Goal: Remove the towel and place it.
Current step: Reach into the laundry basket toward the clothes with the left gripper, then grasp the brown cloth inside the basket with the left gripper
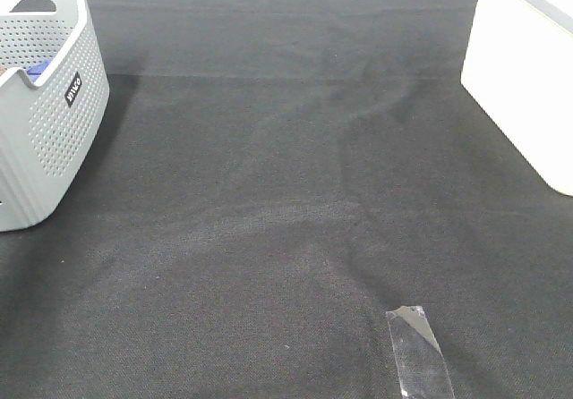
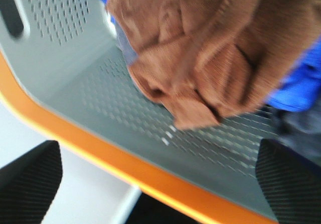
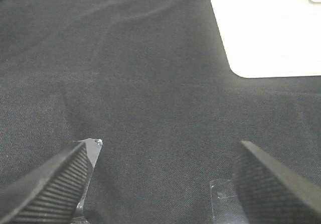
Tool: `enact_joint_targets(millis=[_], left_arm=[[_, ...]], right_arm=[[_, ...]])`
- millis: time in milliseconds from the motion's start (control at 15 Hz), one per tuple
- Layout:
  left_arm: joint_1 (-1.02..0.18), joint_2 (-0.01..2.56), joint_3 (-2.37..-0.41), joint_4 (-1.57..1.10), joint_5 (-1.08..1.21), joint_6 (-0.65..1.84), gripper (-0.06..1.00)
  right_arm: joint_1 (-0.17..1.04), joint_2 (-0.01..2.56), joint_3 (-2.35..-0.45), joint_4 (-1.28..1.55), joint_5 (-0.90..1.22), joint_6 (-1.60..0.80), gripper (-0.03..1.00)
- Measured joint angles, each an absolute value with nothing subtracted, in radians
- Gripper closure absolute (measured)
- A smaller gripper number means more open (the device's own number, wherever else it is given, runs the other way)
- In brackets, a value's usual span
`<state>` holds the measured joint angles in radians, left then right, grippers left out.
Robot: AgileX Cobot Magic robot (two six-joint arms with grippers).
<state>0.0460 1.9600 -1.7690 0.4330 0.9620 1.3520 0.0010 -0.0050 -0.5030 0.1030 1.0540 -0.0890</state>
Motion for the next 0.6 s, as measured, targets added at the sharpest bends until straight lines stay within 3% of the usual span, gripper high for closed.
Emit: enact_joint_targets(millis=[600], left_arm=[[0.006,2.065,-1.77,0.427,0.977,1.382,-0.05]], right_arm=[[0.001,-0.005,-0.503,0.103,1.054,-0.089,0.2]])
